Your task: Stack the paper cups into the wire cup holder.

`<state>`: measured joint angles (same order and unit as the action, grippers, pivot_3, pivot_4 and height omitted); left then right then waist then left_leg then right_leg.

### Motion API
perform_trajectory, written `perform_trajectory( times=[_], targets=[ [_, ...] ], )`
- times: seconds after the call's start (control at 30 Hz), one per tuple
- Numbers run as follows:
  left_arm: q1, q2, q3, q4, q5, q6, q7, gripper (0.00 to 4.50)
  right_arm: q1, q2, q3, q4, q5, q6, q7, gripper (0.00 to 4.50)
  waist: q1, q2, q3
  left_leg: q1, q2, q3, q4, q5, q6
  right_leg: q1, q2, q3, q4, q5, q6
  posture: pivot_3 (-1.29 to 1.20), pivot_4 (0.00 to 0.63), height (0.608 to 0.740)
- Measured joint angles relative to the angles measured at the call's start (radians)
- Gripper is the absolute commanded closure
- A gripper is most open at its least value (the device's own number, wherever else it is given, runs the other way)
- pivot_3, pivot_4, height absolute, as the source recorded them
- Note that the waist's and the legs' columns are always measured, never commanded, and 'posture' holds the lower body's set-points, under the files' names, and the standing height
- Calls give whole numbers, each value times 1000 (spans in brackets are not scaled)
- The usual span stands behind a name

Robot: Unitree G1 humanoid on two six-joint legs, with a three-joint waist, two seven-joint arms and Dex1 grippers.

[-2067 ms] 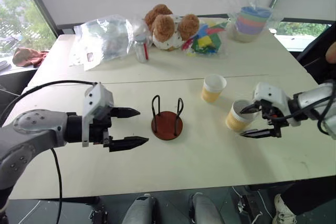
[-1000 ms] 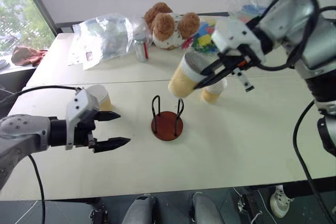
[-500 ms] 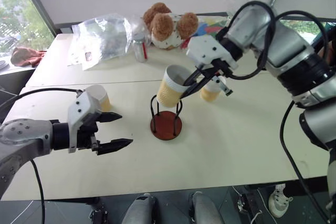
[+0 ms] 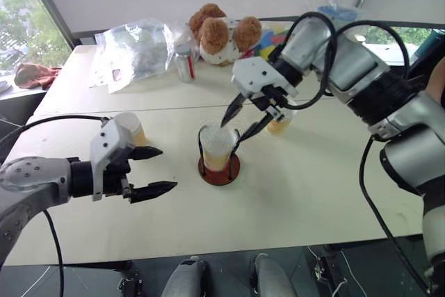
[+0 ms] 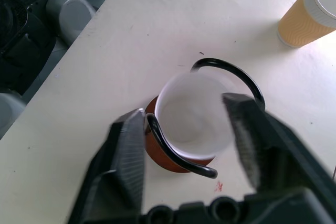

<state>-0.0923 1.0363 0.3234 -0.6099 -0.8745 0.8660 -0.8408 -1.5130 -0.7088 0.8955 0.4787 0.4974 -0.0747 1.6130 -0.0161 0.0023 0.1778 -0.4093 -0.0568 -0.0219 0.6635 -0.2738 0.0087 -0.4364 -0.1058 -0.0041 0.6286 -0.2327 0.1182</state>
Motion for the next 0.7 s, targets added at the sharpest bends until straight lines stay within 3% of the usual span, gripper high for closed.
perform_trajectory(
  times=[0.2, 0.43, 0.7],
  targets=[
    [-34, -1, -21, 4, -3, 2, 10, 0, -4, -12, -53, 101, -35, 0, 0, 1592, 3, 0, 0, 0, 0, 0, 0, 0, 0, 1, 0, 0, 0, 0, 0, 0, 150, 740],
    [-129, 26, 23, 3, -118, 51, 15, 0, 4, -62, -180, 411, -341, -115, -31, 1592, -1, 0, 0, 0, 0, 0, 0, 1, -1, 0, 1, 0, 0, 0, 0, 0, 150, 740],
    [-219, 44, -30, 71, -70, 26, -24, 0, 86, -30, -289, 529, -507, -150, -45, 1592, -8, 0, 1, 0, 1, 2, 0, 2, -3, 0, 3, 1, 1, -1, -2, 0, 150, 740]
  ],
)
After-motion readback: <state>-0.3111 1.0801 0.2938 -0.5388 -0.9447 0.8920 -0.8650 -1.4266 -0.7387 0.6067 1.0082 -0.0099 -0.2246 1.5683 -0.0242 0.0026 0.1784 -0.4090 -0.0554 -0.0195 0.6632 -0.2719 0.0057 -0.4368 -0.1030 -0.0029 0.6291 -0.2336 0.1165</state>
